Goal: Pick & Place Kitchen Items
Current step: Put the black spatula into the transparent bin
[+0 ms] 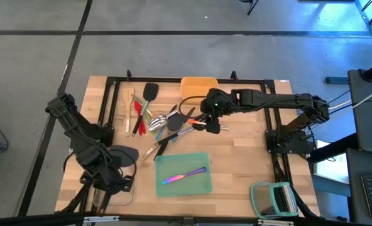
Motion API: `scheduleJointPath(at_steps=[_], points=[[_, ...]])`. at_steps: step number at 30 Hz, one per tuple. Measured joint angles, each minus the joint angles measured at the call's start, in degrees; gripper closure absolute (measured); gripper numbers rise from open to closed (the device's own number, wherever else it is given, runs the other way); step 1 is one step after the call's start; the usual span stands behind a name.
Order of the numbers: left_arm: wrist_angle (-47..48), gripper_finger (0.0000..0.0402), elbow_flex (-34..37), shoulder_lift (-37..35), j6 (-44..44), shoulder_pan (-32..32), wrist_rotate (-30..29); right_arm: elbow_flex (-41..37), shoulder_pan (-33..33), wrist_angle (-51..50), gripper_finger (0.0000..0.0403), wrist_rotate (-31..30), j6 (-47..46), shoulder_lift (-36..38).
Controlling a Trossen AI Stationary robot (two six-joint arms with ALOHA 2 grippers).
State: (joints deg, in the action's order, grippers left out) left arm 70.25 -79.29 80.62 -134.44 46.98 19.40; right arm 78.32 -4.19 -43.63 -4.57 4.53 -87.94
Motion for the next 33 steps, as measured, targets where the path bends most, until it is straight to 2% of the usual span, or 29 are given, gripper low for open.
scheduleJointPath(at_steps=[6,14,18,24,33], points=[[-0.1,0.0295,0.3,0.0,0.0,0.3,4.4,-1.5,3.3,-1.0,0.0187,0.3,-1.2,0.0],[-2.0,0.0295,7.2,0.2,-0.7,1.4,12.7,-2.6,7.5,-3.5,0.0187,0.3,-2.9,0.0],[-6.4,0.0295,10.6,0.0,-0.6,1.4,13.1,-2.6,8.9,-3.5,0.0187,0.3,-3.7,0.0],[-18.6,0.0295,17.0,0.0,-0.8,1.3,12.8,-2.6,9.9,-4.0,0.0187,0.3,-3.7,0.0],[-26.7,0.0295,24.3,-0.2,-0.2,-2.6,12.2,-2.6,10.1,-4.1,0.0187,0.1,-3.7,0.0]])
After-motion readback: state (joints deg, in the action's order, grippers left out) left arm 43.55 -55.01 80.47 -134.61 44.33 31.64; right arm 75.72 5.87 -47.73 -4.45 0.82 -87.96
